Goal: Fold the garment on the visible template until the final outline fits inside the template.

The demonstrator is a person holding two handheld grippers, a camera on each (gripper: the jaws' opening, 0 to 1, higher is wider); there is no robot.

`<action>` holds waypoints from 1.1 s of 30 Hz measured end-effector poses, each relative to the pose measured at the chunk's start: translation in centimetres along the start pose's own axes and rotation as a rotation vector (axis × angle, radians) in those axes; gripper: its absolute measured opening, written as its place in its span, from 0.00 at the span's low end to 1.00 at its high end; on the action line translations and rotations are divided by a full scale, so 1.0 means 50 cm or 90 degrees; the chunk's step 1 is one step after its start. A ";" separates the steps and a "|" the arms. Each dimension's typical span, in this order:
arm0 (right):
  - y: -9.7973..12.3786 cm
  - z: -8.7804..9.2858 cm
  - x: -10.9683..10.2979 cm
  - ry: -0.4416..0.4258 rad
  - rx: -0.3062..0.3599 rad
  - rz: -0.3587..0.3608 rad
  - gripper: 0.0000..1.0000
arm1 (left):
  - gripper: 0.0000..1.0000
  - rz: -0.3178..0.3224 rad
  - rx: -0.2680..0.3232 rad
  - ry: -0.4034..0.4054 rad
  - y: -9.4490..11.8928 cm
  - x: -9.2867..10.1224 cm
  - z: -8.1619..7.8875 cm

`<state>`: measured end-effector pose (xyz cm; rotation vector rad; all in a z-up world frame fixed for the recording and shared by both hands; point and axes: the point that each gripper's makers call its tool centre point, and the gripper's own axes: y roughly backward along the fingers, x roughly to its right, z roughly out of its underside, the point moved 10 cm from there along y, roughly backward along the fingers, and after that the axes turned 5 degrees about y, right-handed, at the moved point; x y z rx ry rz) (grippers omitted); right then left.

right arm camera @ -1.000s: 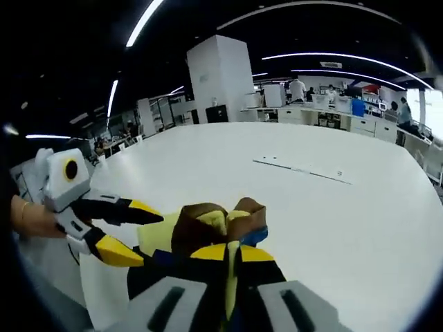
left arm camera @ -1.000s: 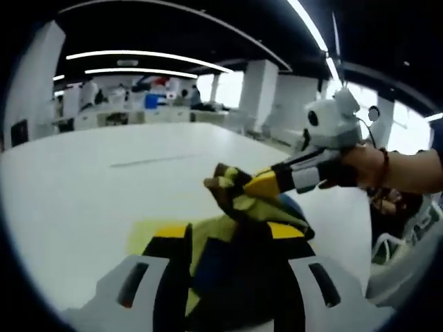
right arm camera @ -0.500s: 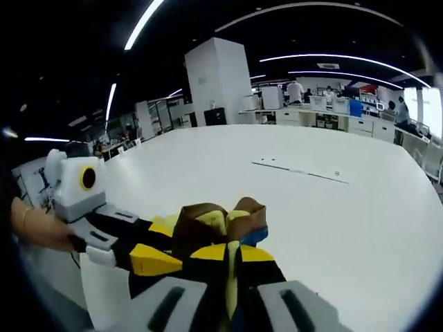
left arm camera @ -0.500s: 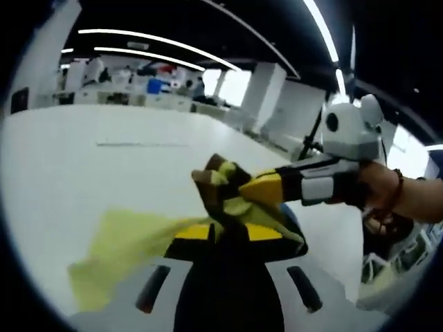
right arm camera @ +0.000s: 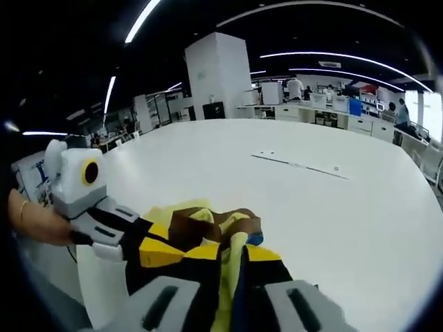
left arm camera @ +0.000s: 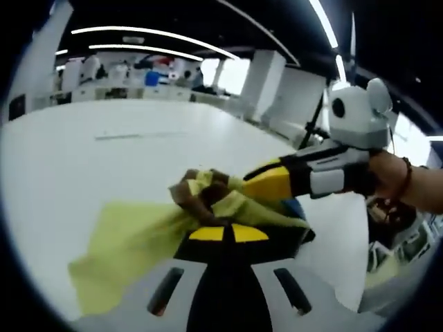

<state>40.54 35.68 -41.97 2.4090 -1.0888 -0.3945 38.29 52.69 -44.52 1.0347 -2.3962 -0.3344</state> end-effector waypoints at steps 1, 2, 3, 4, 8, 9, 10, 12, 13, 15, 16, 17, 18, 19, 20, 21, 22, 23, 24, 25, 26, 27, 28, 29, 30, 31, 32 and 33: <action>0.002 0.001 0.001 0.001 -0.002 0.003 0.11 | 0.00 -0.001 -0.001 0.000 0.001 0.000 0.000; 0.005 0.001 0.001 0.003 -0.003 0.007 0.10 | 0.00 -0.002 -0.002 0.000 0.001 0.000 0.001; 0.010 0.001 0.001 0.005 -0.004 0.009 0.10 | 0.00 -0.003 -0.003 -0.001 0.001 0.000 0.001; 0.013 0.000 0.001 0.005 -0.003 0.011 0.10 | 0.00 -0.004 -0.003 0.000 0.002 0.001 0.001; 0.031 0.005 0.004 0.007 -0.011 0.024 0.09 | 0.00 -0.007 0.000 -0.001 0.003 0.001 -0.001; 0.034 0.008 0.005 0.008 -0.014 0.026 0.09 | 0.00 -0.007 0.000 -0.001 0.003 0.001 -0.002; 0.038 0.012 0.005 0.011 -0.025 0.027 0.09 | 0.00 -0.008 0.000 -0.001 0.003 0.001 -0.002; 0.044 0.019 0.004 0.020 -0.045 0.027 0.09 | 0.00 -0.008 0.000 -0.002 0.003 0.001 -0.003; 0.048 0.026 0.003 0.030 -0.060 0.031 0.09 | 0.00 -0.009 -0.001 -0.001 0.003 0.001 -0.003; 0.050 0.035 0.002 0.049 -0.075 0.038 0.08 | 0.00 -0.010 -0.002 0.001 0.002 0.001 -0.003; 0.050 0.038 0.001 0.050 -0.076 0.040 0.08 | 0.00 -0.011 -0.002 0.002 0.002 0.001 -0.003; 0.051 0.040 0.000 0.048 -0.077 0.039 0.07 | 0.00 -0.011 -0.002 0.003 0.002 0.001 -0.002; 0.053 0.040 0.000 0.045 -0.076 0.037 0.07 | 0.00 -0.012 -0.002 0.004 0.002 0.001 -0.002; 0.055 0.041 -0.002 0.044 -0.074 0.037 0.07 | 0.00 -0.013 -0.003 0.004 0.002 0.001 -0.002; 0.058 0.040 -0.003 0.046 -0.073 0.038 0.06 | 0.00 -0.015 -0.004 0.004 0.003 0.000 -0.002; 0.060 0.040 -0.004 0.047 -0.072 0.039 0.06 | 0.00 -0.015 -0.004 0.004 0.003 0.000 -0.002; 0.064 0.040 -0.004 0.047 -0.069 0.044 0.06 | 0.00 -0.016 -0.007 0.005 0.003 -0.001 -0.001; 0.065 0.040 -0.003 0.046 -0.068 0.046 0.06 | 0.00 -0.017 -0.008 0.006 0.003 -0.001 0.000; 0.068 0.040 -0.002 0.043 -0.064 0.049 0.06 | 0.00 -0.018 -0.009 0.006 0.003 -0.001 0.001; 0.070 0.041 -0.001 0.040 -0.064 0.051 0.06 | 0.00 -0.018 -0.011 0.006 0.003 -0.001 0.002; 0.072 0.042 0.001 0.038 -0.061 0.056 0.06 | 0.00 -0.019 -0.013 0.006 0.004 -0.001 0.003; 0.073 0.042 0.002 0.037 -0.059 0.059 0.05 | 0.00 -0.019 -0.013 0.006 0.003 -0.002 0.003; 0.074 0.042 0.003 0.034 -0.058 0.062 0.04 | 0.00 -0.020 -0.014 0.006 0.003 -0.002 0.004; 0.076 0.042 0.005 0.033 -0.055 0.067 0.03 | 0.00 -0.020 -0.015 0.006 0.003 -0.002 0.004; 0.079 0.041 0.006 0.030 -0.052 0.071 0.03 | 0.00 -0.021 -0.015 0.005 0.003 -0.002 0.004; 0.080 0.041 0.006 0.030 -0.050 0.073 0.03 | 0.00 -0.022 -0.016 0.006 0.003 -0.002 0.005; 0.081 0.041 0.006 0.031 -0.049 0.076 0.03 | 0.00 -0.022 -0.016 0.006 0.003 -0.003 0.005; 0.081 0.043 0.005 0.030 -0.052 0.073 0.03 | 0.00 -0.022 -0.015 0.006 0.003 -0.003 0.005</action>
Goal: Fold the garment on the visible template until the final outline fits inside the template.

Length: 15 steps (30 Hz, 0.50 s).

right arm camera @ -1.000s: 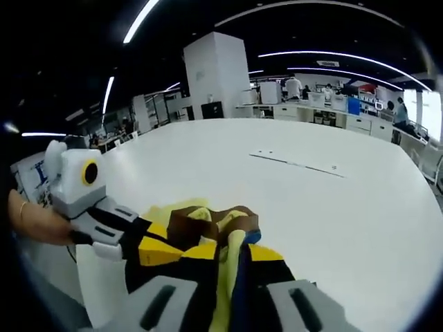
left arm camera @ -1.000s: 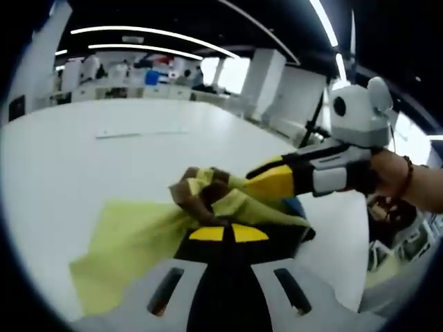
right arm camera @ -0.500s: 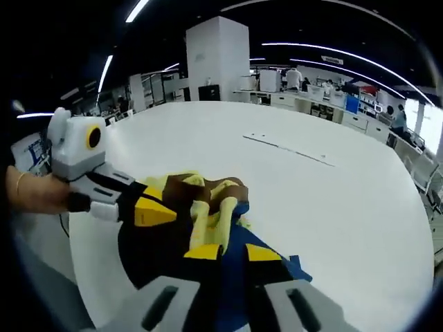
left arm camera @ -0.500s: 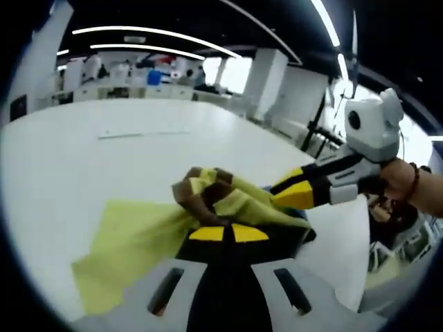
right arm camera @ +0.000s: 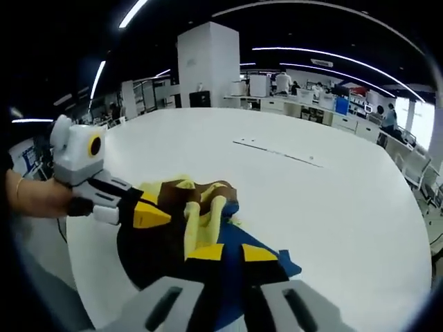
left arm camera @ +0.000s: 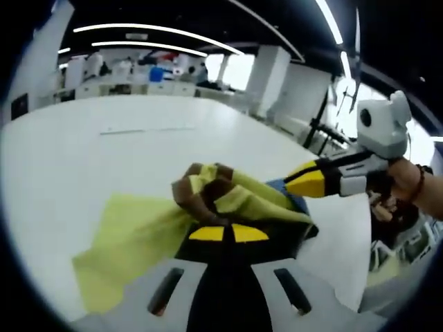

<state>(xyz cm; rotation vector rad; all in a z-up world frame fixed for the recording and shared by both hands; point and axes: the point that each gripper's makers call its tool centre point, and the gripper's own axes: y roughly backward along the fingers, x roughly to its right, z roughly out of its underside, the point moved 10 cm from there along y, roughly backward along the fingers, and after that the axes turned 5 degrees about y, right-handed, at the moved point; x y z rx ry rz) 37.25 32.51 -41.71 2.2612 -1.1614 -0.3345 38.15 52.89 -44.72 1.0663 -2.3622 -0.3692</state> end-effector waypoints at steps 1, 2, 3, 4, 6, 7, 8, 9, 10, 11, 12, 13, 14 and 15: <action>0.000 0.001 -0.002 -0.004 -0.001 -0.004 0.03 | 0.00 0.000 0.000 0.000 0.000 0.000 0.000; -0.001 0.003 -0.005 -0.007 -0.002 -0.009 0.03 | 0.00 -0.001 0.000 0.001 -0.001 0.000 0.000; -0.002 0.004 -0.007 -0.007 -0.003 -0.012 0.03 | 0.00 -0.001 0.000 0.001 -0.001 0.000 0.000; -0.002 0.005 -0.011 -0.008 -0.003 -0.013 0.04 | 0.00 -0.001 0.000 0.001 -0.001 -0.001 0.000; -0.005 0.005 -0.016 -0.009 -0.005 -0.017 0.04 | 0.00 -0.002 0.000 0.001 -0.001 -0.001 0.000; -0.006 0.005 -0.017 -0.009 -0.005 -0.019 0.04 | 0.00 -0.002 0.000 0.001 -0.001 -0.001 0.000; -0.007 0.005 -0.019 -0.010 -0.004 -0.022 0.04 | 0.00 -0.002 0.000 0.001 -0.001 0.000 0.001; -0.008 0.006 -0.021 -0.011 -0.005 -0.026 0.05 | 0.00 -0.002 0.000 0.001 -0.001 0.000 0.001; -0.009 0.006 -0.022 -0.011 -0.005 -0.026 0.05 | 0.00 -0.003 -0.001 0.001 -0.001 0.000 0.001; -0.010 0.006 -0.023 -0.006 -0.009 -0.026 0.05 | 0.00 -0.003 0.000 0.000 -0.001 0.000 0.001; -0.010 0.008 -0.023 -0.002 -0.014 -0.025 0.04 | 0.00 -0.003 -0.001 0.001 -0.001 0.000 0.001; -0.011 0.009 -0.022 0.001 -0.017 -0.023 0.03 | 0.00 -0.003 -0.002 0.001 0.000 0.000 0.001; -0.010 0.010 -0.021 0.011 -0.017 -0.019 0.00 | 0.00 -0.003 -0.002 0.002 0.000 0.000 0.001; -0.008 0.010 -0.021 0.016 -0.018 -0.020 0.00 | 0.00 -0.003 -0.001 0.002 0.000 0.000 0.001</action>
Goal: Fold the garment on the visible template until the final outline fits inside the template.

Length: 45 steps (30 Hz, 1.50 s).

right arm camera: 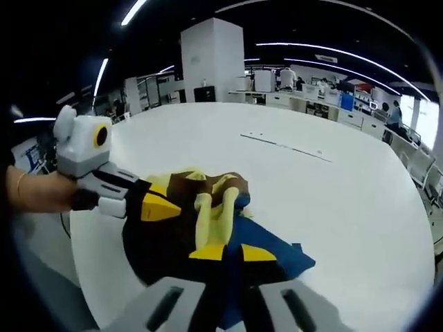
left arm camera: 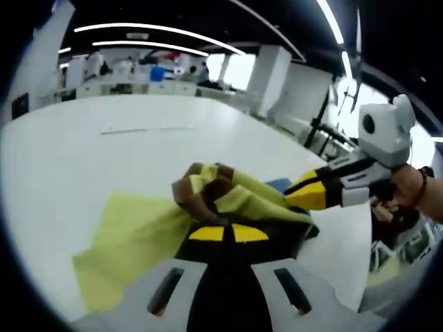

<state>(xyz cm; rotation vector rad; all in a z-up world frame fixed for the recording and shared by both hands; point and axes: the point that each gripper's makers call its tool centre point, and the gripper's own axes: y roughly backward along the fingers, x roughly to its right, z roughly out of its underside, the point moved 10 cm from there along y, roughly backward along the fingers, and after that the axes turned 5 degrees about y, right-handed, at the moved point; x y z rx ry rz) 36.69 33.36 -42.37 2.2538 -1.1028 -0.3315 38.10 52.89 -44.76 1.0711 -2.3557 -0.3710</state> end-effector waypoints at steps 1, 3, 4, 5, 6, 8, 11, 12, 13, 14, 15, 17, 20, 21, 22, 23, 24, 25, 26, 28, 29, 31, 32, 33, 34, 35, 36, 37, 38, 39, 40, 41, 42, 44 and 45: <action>0.001 -0.001 0.000 0.000 0.001 0.000 0.00 | 0.00 0.000 0.001 -0.001 0.000 0.000 0.000; 0.005 -0.002 0.000 0.002 0.004 -0.003 0.00 | 0.00 -0.001 0.001 -0.002 0.001 0.000 -0.001; 0.007 -0.002 0.001 0.005 0.005 -0.002 0.00 | 0.00 -0.001 0.002 -0.003 0.001 0.000 -0.002; 0.009 -0.002 0.001 0.007 0.005 -0.001 0.00 | 0.00 -0.002 0.002 -0.004 0.002 0.001 -0.003; 0.011 -0.003 0.001 0.010 0.005 -0.004 0.00 | 0.00 -0.002 0.002 -0.007 0.003 0.001 -0.004; 0.013 -0.003 0.002 0.012 0.005 -0.006 0.00 | 0.00 -0.003 0.002 -0.011 0.004 0.001 -0.005; 0.013 -0.001 0.003 0.010 0.003 -0.006 0.00 | 0.00 -0.004 0.002 -0.010 0.006 0.000 -0.008; 0.014 0.000 0.004 0.009 0.004 -0.006 0.00 | 0.00 -0.005 0.002 -0.010 0.006 0.000 -0.008; 0.014 0.001 0.005 0.009 0.004 -0.006 0.00 | 0.00 -0.006 0.002 -0.011 0.007 0.000 -0.009; 0.015 0.001 0.006 0.007 0.003 -0.004 0.00 | 0.00 -0.008 0.003 -0.010 0.008 -0.001 -0.009; 0.017 0.000 0.007 0.007 0.004 0.000 0.00 | 0.00 -0.010 0.003 -0.010 0.010 -0.002 -0.010; 0.024 -0.004 0.013 0.006 0.011 0.010 0.00 | 0.00 -0.013 0.005 -0.011 0.015 -0.004 -0.013; 0.033 -0.012 0.022 0.016 0.020 0.029 0.00 | 0.00 -0.016 0.009 -0.016 0.026 -0.007 -0.020; 0.038 -0.016 0.027 0.021 0.022 0.039 0.00 | 0.00 -0.017 0.011 -0.017 0.030 -0.009 -0.024; 0.040 -0.017 0.028 0.022 0.023 0.040 0.00 | 0.00 -0.017 0.013 -0.019 0.033 -0.010 -0.027; 0.045 -0.021 0.034 0.022 0.030 0.046 0.00 | 0.00 -0.018 0.017 -0.024 0.040 -0.011 -0.034; 0.049 -0.024 0.038 0.022 0.032 0.053 0.00 | 0.00 -0.019 0.019 -0.028 0.045 -0.012 -0.038; 0.054 -0.028 0.045 0.026 0.032 0.061 0.00 | 0.00 -0.020 0.022 -0.033 0.052 -0.015 -0.045; 0.057 -0.031 0.049 0.031 0.035 0.065 0.00 | 0.00 -0.021 0.024 -0.035 0.056 -0.017 -0.050; 0.064 -0.039 0.061 0.040 0.036 0.075 0.00 | 0.00 -0.023 0.032 -0.036 0.071 -0.022 -0.064; 0.069 -0.043 0.068 0.046 0.037 0.084 0.00 | 0.00 -0.027 0.039 -0.037 0.078 -0.026 -0.073; 0.075 -0.050 0.080 0.051 0.041 0.094 0.00 | 0.00 -0.032 0.047 -0.037 0.090 -0.033 -0.086; 0.080 -0.056 0.088 0.053 0.043 0.104 0.00 | 0.00 -0.036 0.053 -0.036 0.098 -0.040 -0.097; 0.083 -0.060 0.095 0.055 0.047 0.109 0.00 | 0.00 -0.036 0.056 -0.037 0.103 -0.044 -0.106; 0.085 -0.066 0.104 0.057 0.049 0.114 0.00 | 0.00 -0.039 0.060 -0.036 0.110 -0.050 -0.118; 0.087 -0.069 0.109 0.055 0.051 0.117 0.00 | 0.00 -0.040 0.064 -0.039 0.113 -0.053 -0.126; 0.088 -0.073 0.116 0.054 0.055 0.122 0.00 | 0.00 -0.041 0.068 -0.042 0.117 -0.057 -0.135; 0.089 -0.078 0.124 0.054 0.057 0.127 0.00 | 0.00 -0.046 0.072 -0.048 0.122 -0.062 -0.149; 0.090 -0.082 0.130 0.052 0.060 0.131 0.00 | 0.00 -0.047 0.073 -0.051 0.126 -0.066 -0.159; 0.090 -0.089 0.137 0.052 0.065 0.133 0.00 | 0.00 -0.048 0.076 -0.053 0.130 -0.072 -0.172; 0.090 -0.093 0.142 0.052 0.068 0.135 0.00 | 0.00 -0.049 0.080 -0.057 0.132 -0.076 -0.182; 0.091 -0.101 0.149 0.051 0.073 0.142 0.00 | 0.00 -0.048 0.081 -0.062 0.134 -0.078 -0.191; 0.091 -0.106 0.153 0.052 0.077 0.145 0.00 | 0.00 -0.048 0.083 -0.065 0.137 -0.081 -0.201; 0.090 -0.120 0.167 0.049 0.090 0.155 0.00 | 0.00 -0.031 0.101 -0.069 0.141 -0.091 -0.230; 0.088 -0.126 0.175 0.044 0.095 0.160 0.00 | 0.00 -0.030 0.104 -0.070 0.142 -0.098 -0.247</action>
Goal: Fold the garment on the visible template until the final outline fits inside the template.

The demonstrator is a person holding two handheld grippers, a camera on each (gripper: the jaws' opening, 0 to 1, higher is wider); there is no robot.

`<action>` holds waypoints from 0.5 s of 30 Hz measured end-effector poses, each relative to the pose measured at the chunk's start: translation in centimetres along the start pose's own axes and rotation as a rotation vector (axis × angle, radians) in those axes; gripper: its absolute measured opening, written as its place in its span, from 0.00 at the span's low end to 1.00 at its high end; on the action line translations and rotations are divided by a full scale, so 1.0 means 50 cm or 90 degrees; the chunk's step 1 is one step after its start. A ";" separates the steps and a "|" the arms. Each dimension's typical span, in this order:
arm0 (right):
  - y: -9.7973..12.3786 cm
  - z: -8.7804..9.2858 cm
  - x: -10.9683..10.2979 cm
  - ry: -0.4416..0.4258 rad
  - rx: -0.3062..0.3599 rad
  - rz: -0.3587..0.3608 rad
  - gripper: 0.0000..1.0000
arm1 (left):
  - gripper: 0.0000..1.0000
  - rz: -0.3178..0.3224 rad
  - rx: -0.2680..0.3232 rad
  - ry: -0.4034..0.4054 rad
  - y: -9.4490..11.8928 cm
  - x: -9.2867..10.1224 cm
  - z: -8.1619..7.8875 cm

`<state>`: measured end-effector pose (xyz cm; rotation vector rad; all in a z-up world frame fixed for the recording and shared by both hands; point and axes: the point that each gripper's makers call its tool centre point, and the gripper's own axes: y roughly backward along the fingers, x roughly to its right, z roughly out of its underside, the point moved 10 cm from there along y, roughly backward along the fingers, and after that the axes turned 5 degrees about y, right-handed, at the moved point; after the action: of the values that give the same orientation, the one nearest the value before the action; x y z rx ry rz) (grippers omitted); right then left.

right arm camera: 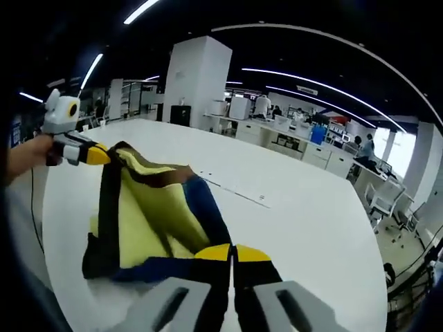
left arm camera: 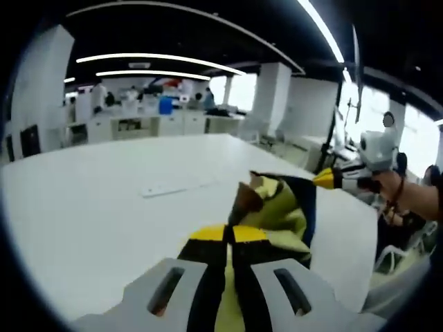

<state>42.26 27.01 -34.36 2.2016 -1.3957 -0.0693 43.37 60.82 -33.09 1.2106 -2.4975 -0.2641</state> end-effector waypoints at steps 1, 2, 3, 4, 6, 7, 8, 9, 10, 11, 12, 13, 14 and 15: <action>-0.009 -0.006 0.011 -0.016 0.007 0.009 0.00 | 0.00 0.003 0.003 -0.007 -0.003 -0.006 -0.011; -0.016 -0.009 0.017 -0.032 0.012 0.014 0.00 | 0.00 0.005 0.007 -0.018 -0.010 -0.015 -0.027; -0.022 -0.011 0.023 -0.043 0.015 0.016 0.00 | 0.00 0.002 0.006 -0.021 -0.015 -0.023 -0.036; -0.033 -0.011 0.031 -0.045 0.013 0.020 0.00 | 0.00 -0.001 0.004 -0.027 -0.021 -0.030 -0.044; -0.049 -0.011 0.043 -0.049 0.003 0.030 0.00 | 0.00 -0.024 -0.017 -0.034 -0.046 -0.056 -0.058; -0.058 -0.011 0.049 -0.052 0.004 0.034 0.00 | 0.00 -0.026 -0.024 -0.034 -0.057 -0.064 -0.062; -0.070 -0.009 0.057 -0.057 0.000 0.038 0.00 | 0.00 -0.023 -0.024 -0.040 -0.068 -0.070 -0.065; -0.078 -0.007 0.061 -0.061 -0.003 0.039 0.00 | 0.00 -0.027 -0.021 -0.044 -0.083 -0.079 -0.068; -0.085 -0.004 0.066 -0.067 -0.003 0.044 0.00 | 0.00 -0.028 -0.024 -0.044 -0.095 -0.086 -0.068; -0.092 -0.001 0.071 -0.076 -0.007 0.048 0.00 | 0.00 -0.031 -0.025 -0.047 -0.114 -0.098 -0.065; -0.103 0.005 0.079 -0.088 -0.015 0.051 0.00 | 0.00 -0.036 -0.032 -0.041 -0.126 -0.105 -0.063; -0.111 0.009 0.085 -0.102 -0.018 0.051 0.00 | 0.00 -0.035 -0.038 -0.039 -0.139 -0.111 -0.059; -0.119 0.011 0.090 -0.109 -0.017 0.051 0.00 | 0.00 -0.036 -0.044 -0.043 -0.157 -0.120 -0.053; -0.129 0.015 0.092 -0.112 -0.019 0.051 0.00 | 0.00 -0.041 -0.053 -0.043 -0.169 -0.126 -0.048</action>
<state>49.50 24.87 -36.87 2.1561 -1.5663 -0.2591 54.00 60.54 -35.02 1.2691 -2.4813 -0.4283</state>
